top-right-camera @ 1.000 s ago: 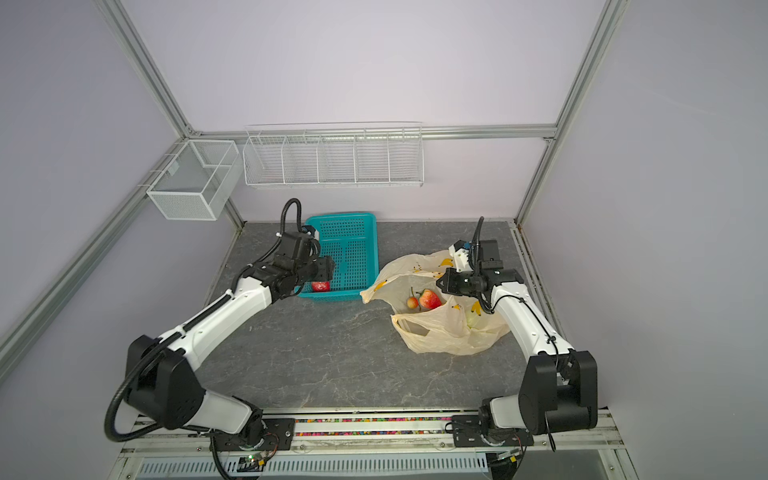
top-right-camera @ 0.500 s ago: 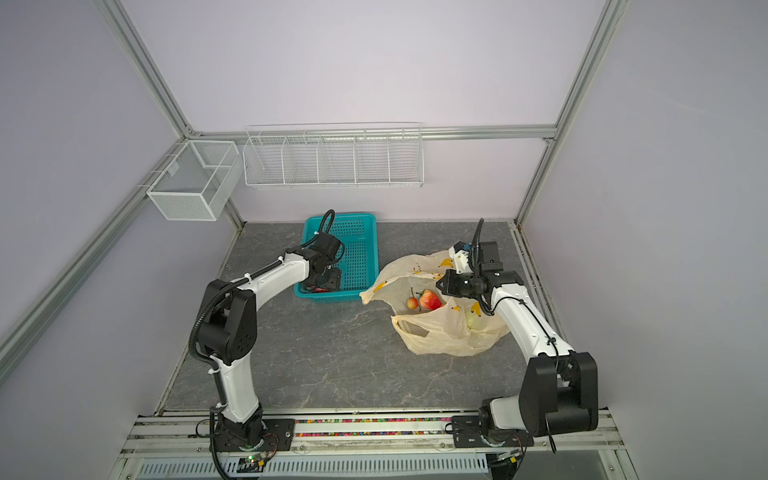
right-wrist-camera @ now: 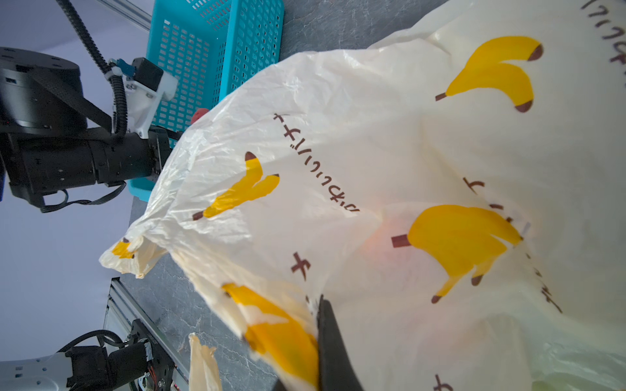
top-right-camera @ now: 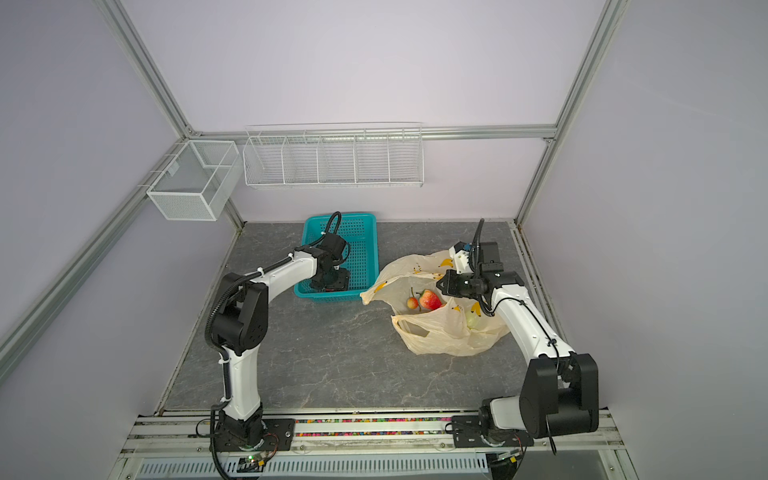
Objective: Place the fake fruits into the plastic bag and tie a complex knot
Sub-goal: 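Lower the left gripper onto the leafy peach in the basket, then close the left gripper on the leafy peach and lift it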
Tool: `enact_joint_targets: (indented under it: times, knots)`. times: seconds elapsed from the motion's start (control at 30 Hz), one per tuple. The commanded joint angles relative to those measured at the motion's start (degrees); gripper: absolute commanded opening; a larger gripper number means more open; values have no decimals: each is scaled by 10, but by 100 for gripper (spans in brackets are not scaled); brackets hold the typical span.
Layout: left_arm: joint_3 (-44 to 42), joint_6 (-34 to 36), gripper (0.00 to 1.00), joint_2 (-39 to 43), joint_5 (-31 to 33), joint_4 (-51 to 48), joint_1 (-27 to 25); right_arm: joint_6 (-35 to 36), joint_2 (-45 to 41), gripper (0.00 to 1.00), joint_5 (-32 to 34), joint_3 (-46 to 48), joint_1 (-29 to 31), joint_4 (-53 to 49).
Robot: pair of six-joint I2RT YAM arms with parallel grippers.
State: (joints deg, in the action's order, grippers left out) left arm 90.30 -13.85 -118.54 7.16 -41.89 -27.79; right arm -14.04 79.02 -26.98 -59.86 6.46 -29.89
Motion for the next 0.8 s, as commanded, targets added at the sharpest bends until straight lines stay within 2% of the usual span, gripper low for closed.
enact_joint_targets:
  times: [0.0, 0.17, 0.4, 0.77]
  knots:
    - [36, 3, 74, -29, -7, -7, -3, 14, -12, 7, 3, 11, -2, 6]
    - [53, 4, 74, -51, 6, -10, -4, 13, -9, 7, 4, 10, -2, 7]
    - [46, 11, 71, -50, -11, -13, -6, 14, -7, 7, 7, 11, -2, 5]
    - [17, 7, 53, 16, 4, -5, -8, 15, -5, 7, 8, 11, -2, 4]
